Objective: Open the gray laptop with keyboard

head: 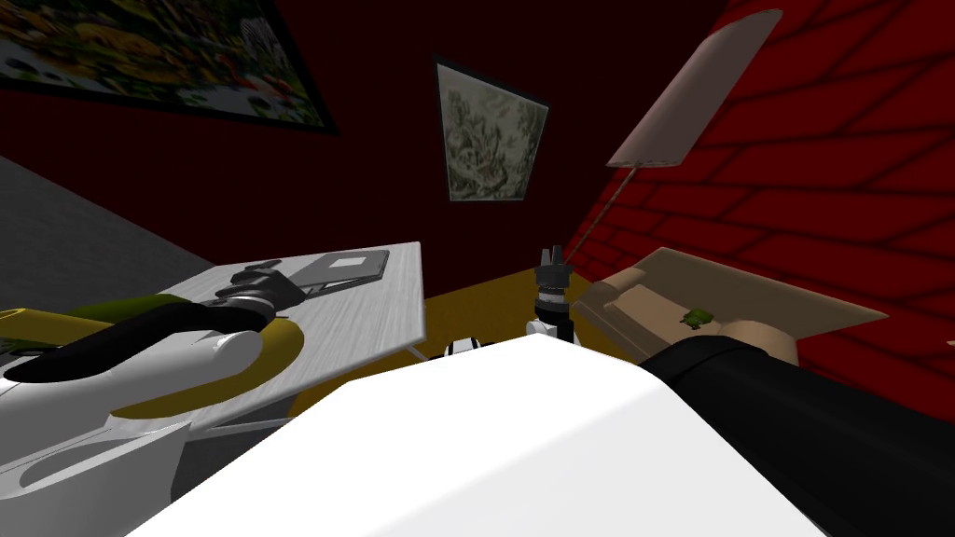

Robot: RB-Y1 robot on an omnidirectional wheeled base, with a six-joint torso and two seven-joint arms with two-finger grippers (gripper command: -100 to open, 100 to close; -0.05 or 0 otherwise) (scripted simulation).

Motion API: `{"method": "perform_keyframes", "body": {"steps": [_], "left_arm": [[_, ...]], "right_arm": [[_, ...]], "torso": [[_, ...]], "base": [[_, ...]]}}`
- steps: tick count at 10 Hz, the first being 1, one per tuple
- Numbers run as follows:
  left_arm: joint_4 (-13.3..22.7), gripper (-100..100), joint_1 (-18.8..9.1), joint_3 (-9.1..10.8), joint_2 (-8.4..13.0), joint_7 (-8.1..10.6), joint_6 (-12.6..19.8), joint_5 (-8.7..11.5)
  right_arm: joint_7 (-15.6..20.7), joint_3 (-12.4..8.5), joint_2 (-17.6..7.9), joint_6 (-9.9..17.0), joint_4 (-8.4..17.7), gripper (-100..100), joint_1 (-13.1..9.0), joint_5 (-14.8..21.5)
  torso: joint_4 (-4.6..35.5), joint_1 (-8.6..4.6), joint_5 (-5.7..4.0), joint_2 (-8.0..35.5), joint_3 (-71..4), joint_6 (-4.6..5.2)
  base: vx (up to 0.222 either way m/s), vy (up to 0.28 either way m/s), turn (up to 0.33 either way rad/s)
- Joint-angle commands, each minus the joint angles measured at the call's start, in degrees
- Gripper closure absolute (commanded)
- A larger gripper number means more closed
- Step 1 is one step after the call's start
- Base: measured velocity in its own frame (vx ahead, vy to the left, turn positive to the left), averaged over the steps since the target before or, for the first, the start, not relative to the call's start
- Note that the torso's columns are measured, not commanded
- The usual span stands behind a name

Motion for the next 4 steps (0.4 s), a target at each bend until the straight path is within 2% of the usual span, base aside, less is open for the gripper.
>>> {"method": "perform_keyframes", "body": {"steps": [1, 4], "left_arm": [[0.04, 0, 0.04, -0.03, -0.02, 0.00, 0.04, 0.01], [0.14, 0, 0.12, -0.10, -0.07, -0.01, 0.14, 0.02]], "right_arm": [[0.00, 0.00, 0.00, 0.00, 0.00, 0, 0.00, 0.00], [0.00, 0.00, 0.00, 0.00, 0.00, 0, 0.00, 0.00]], "torso": [[0.02, -0.03, -0.02, 0.02, 0.01, 0.00], [-0.01, -0.01, 0.00, -0.01, 0.00, 0.00]], "base": [[0.000, 0.000, 0.000], [0.000, 0.000, 0.000]]}}
